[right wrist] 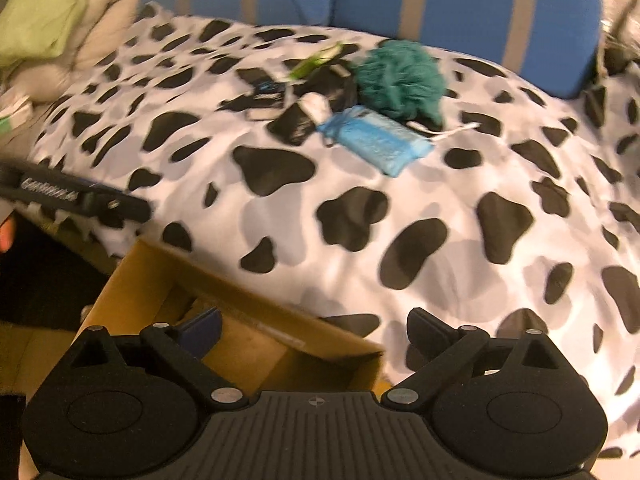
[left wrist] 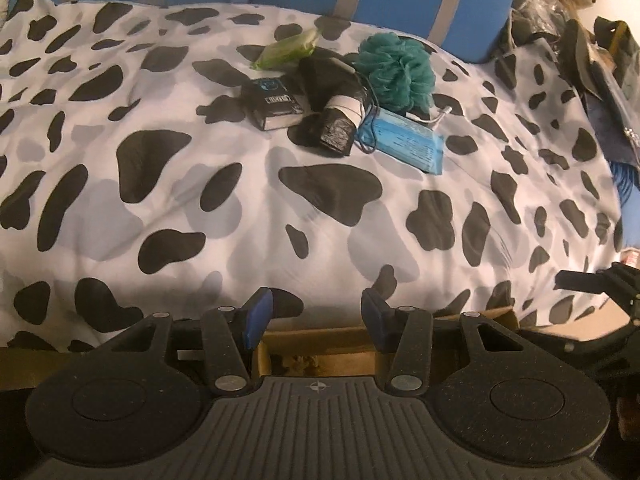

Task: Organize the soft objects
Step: 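Move both open grippers back over the remaining items on the bed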

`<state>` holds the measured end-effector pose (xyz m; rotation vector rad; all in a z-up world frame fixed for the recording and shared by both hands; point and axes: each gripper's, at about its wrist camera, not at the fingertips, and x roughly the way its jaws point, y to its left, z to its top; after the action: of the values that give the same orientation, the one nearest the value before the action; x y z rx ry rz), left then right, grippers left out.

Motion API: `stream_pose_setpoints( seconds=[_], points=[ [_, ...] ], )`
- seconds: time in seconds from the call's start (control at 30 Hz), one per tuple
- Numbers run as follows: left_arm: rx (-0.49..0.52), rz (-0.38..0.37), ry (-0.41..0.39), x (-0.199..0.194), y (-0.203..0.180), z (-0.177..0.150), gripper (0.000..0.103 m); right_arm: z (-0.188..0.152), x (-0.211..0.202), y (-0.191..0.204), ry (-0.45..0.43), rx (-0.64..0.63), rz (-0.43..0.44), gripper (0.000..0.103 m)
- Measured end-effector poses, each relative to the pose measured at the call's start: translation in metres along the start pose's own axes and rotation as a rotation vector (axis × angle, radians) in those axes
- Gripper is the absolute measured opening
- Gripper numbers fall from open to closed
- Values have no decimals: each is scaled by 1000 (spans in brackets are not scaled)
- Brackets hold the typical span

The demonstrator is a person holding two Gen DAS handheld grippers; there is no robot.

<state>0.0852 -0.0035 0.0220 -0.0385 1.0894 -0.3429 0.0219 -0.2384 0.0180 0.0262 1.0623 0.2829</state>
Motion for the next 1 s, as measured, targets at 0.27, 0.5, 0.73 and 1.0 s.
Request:
stream_pose_setpoints(
  seconds=[0.27,0.5,0.73,1.0],
  points=[
    [54,27,-34,-2,-9,-1,69,8,0,-20,-52,93,-53,103],
    [95,63,-70,-3,-10,6,71,15,0,-24,-82,58,-78,103],
    [155,77,-79,3,-12,12,71,28,3,-27,-107,38,-85,103],
    [205,61,-121,13,-13,26,71,41,11,-32,-137,15,-114,103]
  ],
)
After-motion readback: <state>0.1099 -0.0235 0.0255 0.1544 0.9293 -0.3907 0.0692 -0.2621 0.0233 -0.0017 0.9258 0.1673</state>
